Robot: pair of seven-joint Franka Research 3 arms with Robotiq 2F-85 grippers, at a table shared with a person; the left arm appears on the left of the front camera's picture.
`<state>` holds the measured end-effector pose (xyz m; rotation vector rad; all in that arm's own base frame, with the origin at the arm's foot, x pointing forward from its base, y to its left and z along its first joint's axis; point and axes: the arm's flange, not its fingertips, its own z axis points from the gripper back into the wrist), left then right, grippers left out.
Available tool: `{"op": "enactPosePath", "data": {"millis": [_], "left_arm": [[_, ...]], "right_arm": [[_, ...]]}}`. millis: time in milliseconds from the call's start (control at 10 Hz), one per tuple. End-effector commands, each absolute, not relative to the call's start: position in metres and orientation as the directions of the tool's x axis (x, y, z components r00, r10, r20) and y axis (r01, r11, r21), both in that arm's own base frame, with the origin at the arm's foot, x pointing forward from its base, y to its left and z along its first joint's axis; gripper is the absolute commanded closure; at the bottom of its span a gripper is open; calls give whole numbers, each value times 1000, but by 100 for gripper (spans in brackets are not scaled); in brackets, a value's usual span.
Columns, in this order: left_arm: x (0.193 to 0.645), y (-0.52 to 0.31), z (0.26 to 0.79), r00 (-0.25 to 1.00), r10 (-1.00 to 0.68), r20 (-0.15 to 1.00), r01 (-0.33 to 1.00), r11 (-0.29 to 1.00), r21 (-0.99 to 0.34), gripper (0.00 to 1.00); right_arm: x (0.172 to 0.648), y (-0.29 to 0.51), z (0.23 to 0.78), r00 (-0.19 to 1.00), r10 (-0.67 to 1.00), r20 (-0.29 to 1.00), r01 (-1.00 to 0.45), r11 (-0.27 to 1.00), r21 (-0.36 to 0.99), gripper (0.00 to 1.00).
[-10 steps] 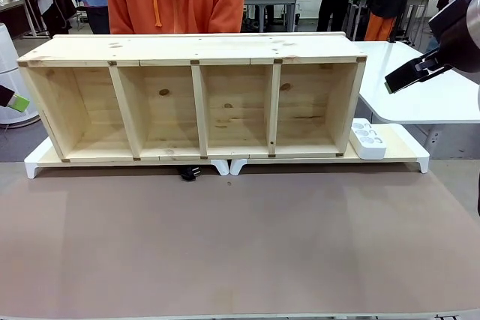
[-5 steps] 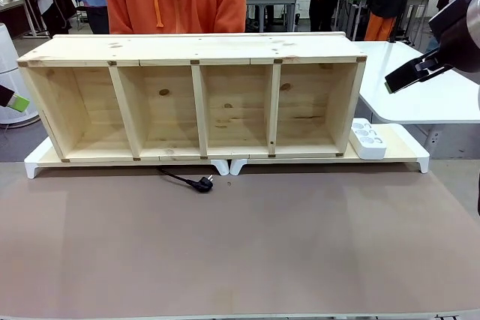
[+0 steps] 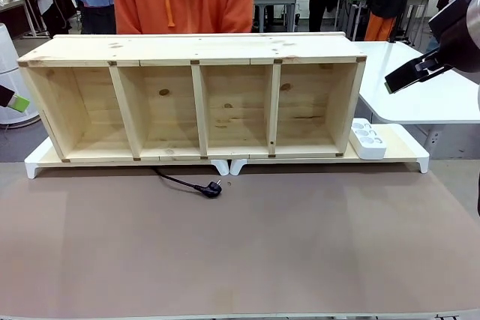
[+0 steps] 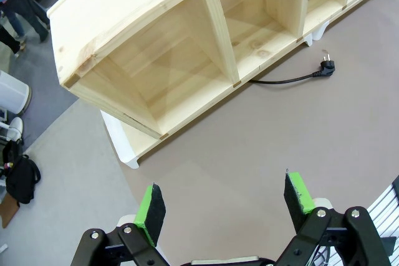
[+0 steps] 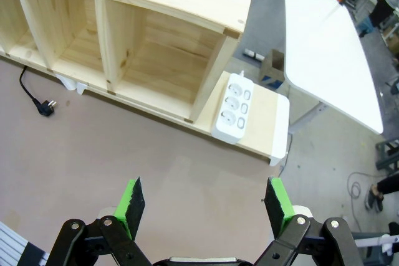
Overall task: Perform cable management.
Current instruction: When the cord part of the Power Cable appears at the lower middle area of the table and stops, grasp the cord part of the Power Cable.
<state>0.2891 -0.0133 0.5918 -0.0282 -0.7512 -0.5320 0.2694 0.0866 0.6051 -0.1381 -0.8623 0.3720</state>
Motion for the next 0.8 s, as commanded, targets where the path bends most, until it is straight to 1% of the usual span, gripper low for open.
{"op": "enactPosePath", "data": {"millis": [0, 700], "left_arm": [[289, -12, 593, 605, -446, 660, 465, 870, 162, 0], [289, -12, 593, 605, -446, 660, 465, 870, 162, 0]], "right_arm": [[271, 85, 604, 593, 377, 711, -263, 926, -271, 0], [271, 85, 604, 593, 377, 711, -263, 926, -271, 0]]}}
